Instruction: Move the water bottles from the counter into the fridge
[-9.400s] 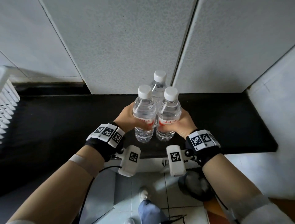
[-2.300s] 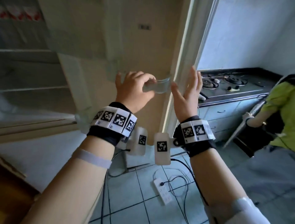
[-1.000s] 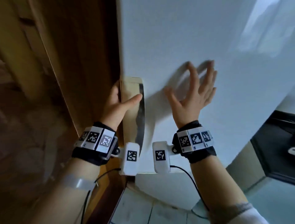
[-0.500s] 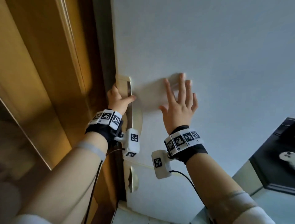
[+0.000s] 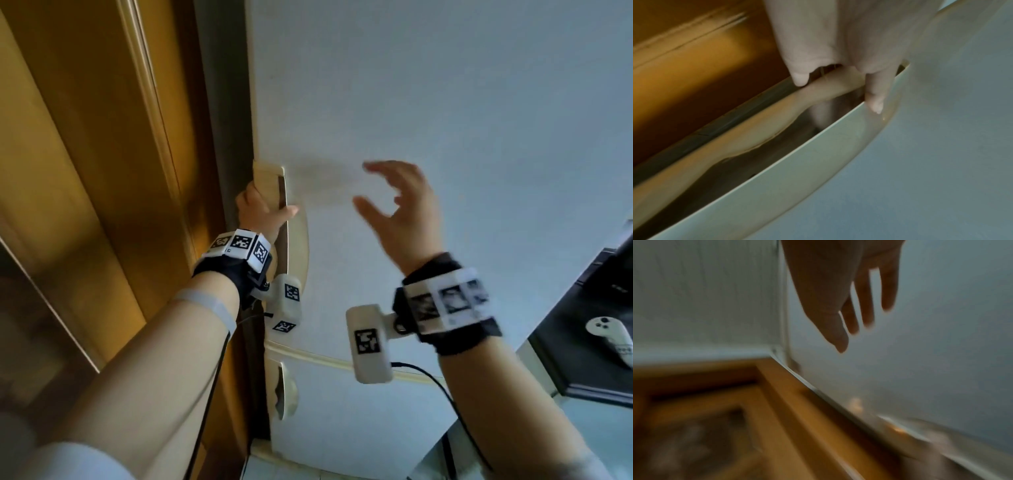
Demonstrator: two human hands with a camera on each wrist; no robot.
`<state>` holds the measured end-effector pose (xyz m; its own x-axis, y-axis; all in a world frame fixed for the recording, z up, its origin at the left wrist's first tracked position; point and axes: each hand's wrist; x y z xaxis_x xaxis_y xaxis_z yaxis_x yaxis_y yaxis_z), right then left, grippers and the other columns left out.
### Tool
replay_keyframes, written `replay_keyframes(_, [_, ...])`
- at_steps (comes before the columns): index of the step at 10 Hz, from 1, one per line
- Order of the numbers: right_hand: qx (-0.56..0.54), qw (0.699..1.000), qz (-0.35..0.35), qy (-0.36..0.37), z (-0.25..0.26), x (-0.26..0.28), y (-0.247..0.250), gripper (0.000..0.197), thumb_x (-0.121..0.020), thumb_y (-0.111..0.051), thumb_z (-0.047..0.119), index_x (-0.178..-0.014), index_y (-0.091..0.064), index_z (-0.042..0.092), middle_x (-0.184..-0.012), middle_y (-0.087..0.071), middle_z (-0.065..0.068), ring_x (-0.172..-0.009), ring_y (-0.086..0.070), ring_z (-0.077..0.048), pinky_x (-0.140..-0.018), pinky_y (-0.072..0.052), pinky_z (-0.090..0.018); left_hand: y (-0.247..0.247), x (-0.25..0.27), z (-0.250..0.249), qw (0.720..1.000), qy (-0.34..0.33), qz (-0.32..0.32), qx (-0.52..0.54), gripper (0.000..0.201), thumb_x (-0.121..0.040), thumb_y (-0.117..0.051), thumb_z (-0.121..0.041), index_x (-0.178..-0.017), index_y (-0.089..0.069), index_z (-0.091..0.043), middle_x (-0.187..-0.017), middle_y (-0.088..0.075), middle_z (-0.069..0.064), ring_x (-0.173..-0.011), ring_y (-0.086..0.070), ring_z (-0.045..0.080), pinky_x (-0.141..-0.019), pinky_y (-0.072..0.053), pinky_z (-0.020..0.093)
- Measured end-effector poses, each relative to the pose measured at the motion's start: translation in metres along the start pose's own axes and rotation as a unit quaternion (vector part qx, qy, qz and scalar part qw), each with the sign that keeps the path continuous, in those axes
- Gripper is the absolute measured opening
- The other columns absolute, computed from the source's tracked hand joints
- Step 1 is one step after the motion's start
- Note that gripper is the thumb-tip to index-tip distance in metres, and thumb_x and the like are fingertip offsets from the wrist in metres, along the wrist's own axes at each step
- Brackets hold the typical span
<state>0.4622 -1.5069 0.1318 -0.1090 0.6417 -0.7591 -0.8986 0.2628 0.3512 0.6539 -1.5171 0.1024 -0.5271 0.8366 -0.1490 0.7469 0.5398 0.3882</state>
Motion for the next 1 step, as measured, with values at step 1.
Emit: replay_keyframes(1, [-0.252,0.967,-0.025,0.024,0.0554,-0.0139,0.0628,0.029,-0.075,-0.062,0.010,-0.104,-0.060,0.015,-0.094,-0.064,-0.001,-0.079,-0.061,-0.012,-0.070,-0.048,-0.022,-0.0005,0.0037,0.0000,1.000,0.000,-0.002,0.007,0.089,-0.081,-0.066,-0.027,-0.147,-0.009,-0.007,-0.154,-0.012,0.013,-0.140,-0.025,0.028,-0.110,-0.024,0.031])
Point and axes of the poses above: each hand's wrist, its own x-axis away from the middle knuckle, its own y-axis out of the back of the hand, z = x × y
